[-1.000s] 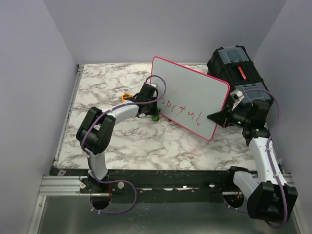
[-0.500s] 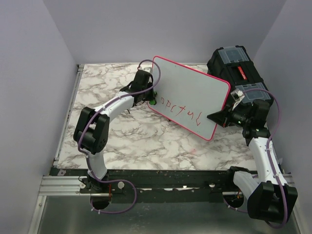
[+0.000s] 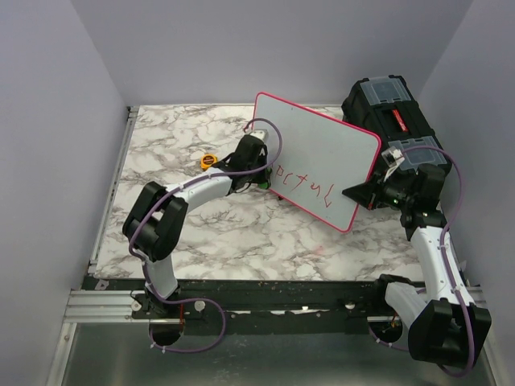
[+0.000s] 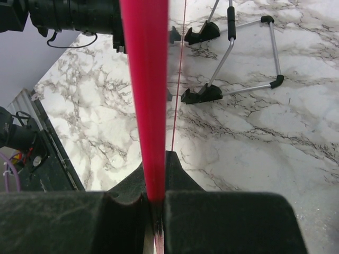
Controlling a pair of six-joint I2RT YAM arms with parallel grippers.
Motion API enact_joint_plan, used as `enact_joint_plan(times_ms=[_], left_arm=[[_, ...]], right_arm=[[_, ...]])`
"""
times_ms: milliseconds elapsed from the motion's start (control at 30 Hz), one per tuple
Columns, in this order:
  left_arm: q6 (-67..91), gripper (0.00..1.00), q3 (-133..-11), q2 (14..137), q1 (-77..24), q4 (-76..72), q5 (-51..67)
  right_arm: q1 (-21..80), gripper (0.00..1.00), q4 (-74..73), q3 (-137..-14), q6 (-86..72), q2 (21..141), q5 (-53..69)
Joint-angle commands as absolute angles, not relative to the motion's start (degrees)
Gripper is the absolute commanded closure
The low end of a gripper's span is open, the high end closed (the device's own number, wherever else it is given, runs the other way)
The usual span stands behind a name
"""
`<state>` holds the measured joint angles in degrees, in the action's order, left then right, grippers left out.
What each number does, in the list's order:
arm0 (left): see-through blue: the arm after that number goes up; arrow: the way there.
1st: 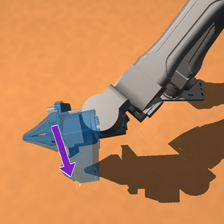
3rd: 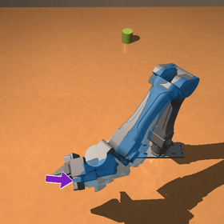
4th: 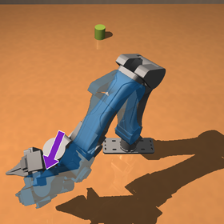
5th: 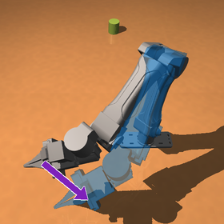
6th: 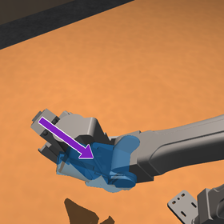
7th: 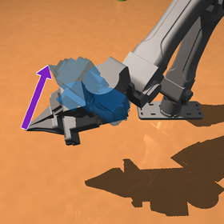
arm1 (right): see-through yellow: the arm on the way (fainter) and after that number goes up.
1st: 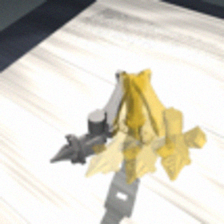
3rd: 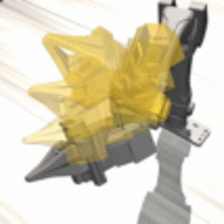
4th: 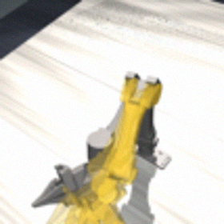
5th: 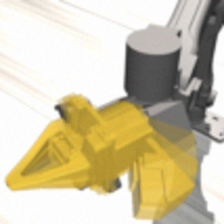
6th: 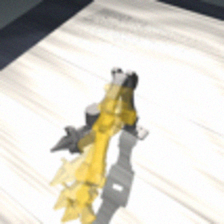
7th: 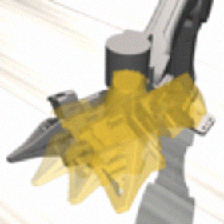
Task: Erase the whiteboard
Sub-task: Erase the whiteboard using the whiteboard eraser.
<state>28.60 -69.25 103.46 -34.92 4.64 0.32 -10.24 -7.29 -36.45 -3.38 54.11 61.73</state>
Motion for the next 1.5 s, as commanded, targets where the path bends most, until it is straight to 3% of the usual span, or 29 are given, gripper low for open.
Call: enact_joint_plan(times_ms=[0, 367, 1000, 1467], left_arm=[[28.4, 1.00, -71.1, 100.8, -35.8, 1.7, 0.6], [27.9, 1.00, -79.1, 102.2, -32.7, 3.4, 1.3], [33.4, 1.00, -59.0, 102.0, -38.2, -4.9, 4.4], [27.3, 1.00, -80.5, 103.6, -26.5, 10.2, 4.3]], right_arm=[[-8.5, 1.00, -2.8, -36.9, -4.0, 53.0, 76.8], [-8.5, 0.99, -2.8, -36.9, -4.0, 52.8, 76.8], [-8.5, 1.00, -2.9, -36.9, -3.9, 53.0, 76.8], [-8.5, 0.99, -2.9, -36.9, -4.0, 52.7, 76.8]])
